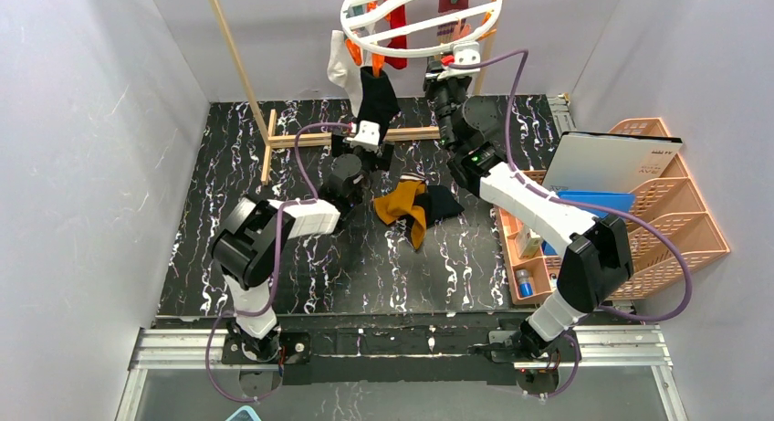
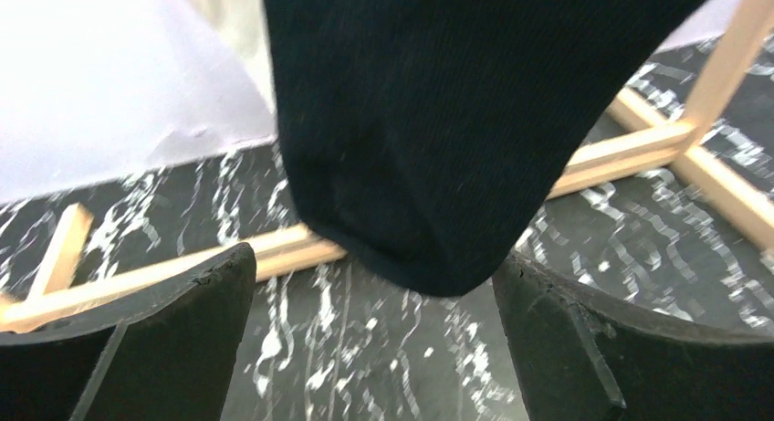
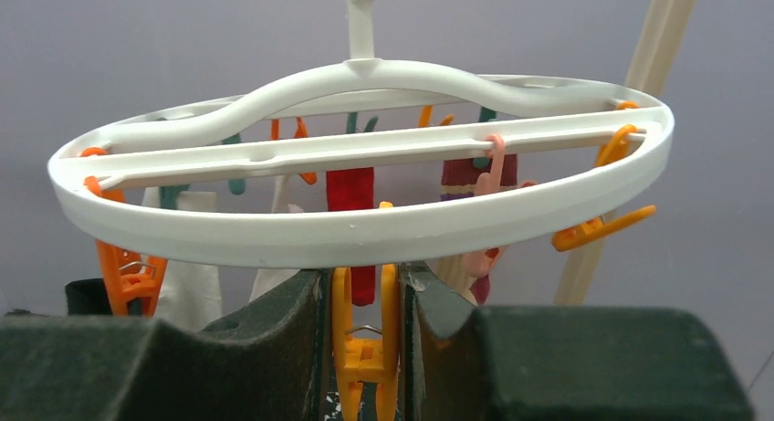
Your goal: Remove the socks clipped to the hanger
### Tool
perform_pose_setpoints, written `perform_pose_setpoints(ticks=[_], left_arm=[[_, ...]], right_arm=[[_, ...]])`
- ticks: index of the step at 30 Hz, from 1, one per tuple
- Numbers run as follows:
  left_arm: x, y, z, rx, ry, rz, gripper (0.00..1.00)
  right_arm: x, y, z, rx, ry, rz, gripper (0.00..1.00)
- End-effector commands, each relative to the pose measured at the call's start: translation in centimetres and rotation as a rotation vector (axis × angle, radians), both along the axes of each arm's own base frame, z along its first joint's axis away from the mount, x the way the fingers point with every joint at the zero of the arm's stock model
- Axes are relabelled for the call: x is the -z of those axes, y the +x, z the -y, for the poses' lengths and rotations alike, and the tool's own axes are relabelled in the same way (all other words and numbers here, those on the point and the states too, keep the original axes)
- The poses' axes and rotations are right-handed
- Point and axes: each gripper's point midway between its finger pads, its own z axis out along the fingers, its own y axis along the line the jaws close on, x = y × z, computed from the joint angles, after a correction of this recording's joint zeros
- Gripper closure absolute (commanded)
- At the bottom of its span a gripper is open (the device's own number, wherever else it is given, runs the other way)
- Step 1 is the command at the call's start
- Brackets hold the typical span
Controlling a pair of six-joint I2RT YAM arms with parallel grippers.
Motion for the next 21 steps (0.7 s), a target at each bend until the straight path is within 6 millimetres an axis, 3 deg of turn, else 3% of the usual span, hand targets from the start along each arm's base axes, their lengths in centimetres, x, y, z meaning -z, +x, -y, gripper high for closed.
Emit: perform_pose_setpoints(ticks=[1,7,17,21], left_arm=[[-6.8,1.1,3.0,0.128,-0.13,0.213,0.02],[-8.2,0.5,5.0,0.263,-0.142,0.271,0.02],[-9.2,-0.5,6.1,0.39,-0.175,0.296,0.02],[-9.6,-1.0,7.5,0.51,-0.216,0.288,0.02]], right_arm=[[-1.8,-0.2,3.3,0.038,0.068,0.018,0.9],[-1.6,0.7,5.1,0.065,0.08,-0.004,0.89],[-0.5,3.0,7.8,0.104,0.101,-0.057,0.89],[-0.2,3.5,8.6,0.118,0.101,-0.071,0.89]])
